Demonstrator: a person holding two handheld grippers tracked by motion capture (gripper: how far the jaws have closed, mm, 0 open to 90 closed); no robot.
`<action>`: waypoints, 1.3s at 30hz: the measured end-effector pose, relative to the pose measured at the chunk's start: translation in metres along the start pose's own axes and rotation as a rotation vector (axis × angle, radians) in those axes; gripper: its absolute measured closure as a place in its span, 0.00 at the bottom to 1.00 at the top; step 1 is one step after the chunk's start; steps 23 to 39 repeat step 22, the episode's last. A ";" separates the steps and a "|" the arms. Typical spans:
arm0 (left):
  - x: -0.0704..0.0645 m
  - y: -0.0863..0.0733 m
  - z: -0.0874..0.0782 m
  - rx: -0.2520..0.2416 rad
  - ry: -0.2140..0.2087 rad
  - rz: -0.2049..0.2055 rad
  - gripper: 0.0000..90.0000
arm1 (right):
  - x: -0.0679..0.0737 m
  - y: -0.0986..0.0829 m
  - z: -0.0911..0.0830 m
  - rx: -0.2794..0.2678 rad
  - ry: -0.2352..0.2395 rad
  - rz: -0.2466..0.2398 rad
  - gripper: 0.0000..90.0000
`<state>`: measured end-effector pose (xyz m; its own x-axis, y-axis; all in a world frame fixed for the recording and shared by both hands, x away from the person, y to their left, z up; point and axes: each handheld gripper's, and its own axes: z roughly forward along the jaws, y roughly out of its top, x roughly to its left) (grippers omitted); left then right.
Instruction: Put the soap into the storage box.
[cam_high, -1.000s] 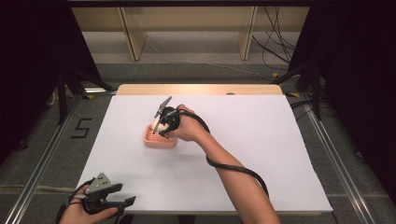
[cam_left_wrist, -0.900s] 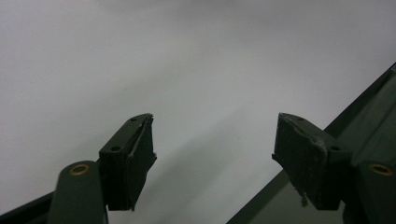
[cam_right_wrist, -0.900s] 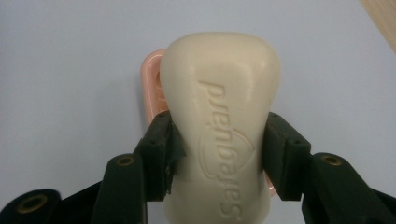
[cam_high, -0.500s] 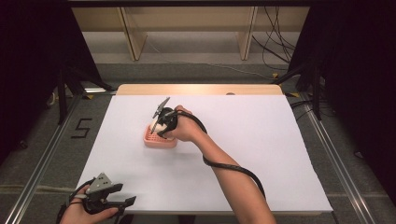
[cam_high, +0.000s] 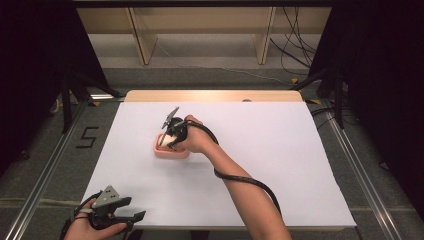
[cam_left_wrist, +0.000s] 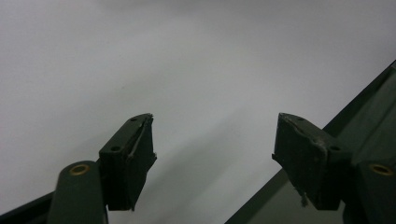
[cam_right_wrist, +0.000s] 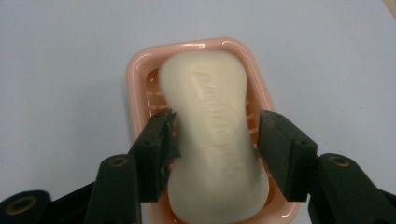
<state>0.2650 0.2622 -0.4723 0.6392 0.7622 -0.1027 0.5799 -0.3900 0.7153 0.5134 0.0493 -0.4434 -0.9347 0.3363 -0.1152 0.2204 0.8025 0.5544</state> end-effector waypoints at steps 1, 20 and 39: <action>0.000 0.000 0.000 0.000 0.000 0.000 0.31 | 0.000 0.000 0.000 0.000 0.000 0.000 0.50; -0.002 -0.002 0.000 -0.019 0.006 -0.024 0.31 | 0.054 -0.153 -0.125 -0.062 -0.068 0.172 0.51; -0.003 -0.002 0.000 -0.017 0.009 -0.023 0.31 | 0.062 -0.175 -0.138 -0.071 -0.084 0.203 0.51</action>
